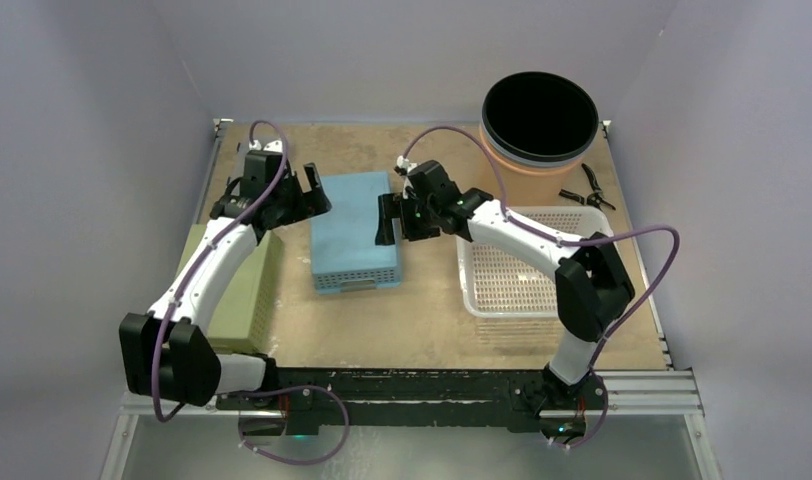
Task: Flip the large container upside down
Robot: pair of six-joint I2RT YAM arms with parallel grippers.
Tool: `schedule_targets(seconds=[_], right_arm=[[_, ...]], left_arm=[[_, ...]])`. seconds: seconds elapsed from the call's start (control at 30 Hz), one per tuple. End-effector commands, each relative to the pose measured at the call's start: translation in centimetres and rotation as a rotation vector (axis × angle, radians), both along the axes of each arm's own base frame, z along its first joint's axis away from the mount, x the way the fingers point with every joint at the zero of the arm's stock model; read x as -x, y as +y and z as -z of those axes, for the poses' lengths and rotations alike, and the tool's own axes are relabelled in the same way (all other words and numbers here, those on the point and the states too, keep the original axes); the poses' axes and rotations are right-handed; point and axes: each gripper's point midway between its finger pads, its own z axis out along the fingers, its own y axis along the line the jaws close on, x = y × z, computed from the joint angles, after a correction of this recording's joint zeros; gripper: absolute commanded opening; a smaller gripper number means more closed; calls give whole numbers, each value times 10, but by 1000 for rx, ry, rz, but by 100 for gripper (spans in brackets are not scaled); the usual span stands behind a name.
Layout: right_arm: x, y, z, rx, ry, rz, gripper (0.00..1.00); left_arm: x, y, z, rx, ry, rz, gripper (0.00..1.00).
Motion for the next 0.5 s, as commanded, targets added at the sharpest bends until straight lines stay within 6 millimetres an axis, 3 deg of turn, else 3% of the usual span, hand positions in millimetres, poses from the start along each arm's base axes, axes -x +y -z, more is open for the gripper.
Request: schedule_targets(seconds=[0.0, 0.17, 0.3, 0.47], right_arm=[[23, -7, -8, 32, -100, -110, 92], [45, -11, 7, 121, -153, -181, 96], [67, -5, 27, 241, -233, -263, 99], [60, -6, 56, 330, -228, -246, 99]], left_arm=[[20, 4, -33, -33, -81, 62, 94], [42, 10, -47, -51, -157, 71, 95], [54, 23, -43, -84, -202, 26, 95], [62, 32, -53, -131, -282, 27, 95]])
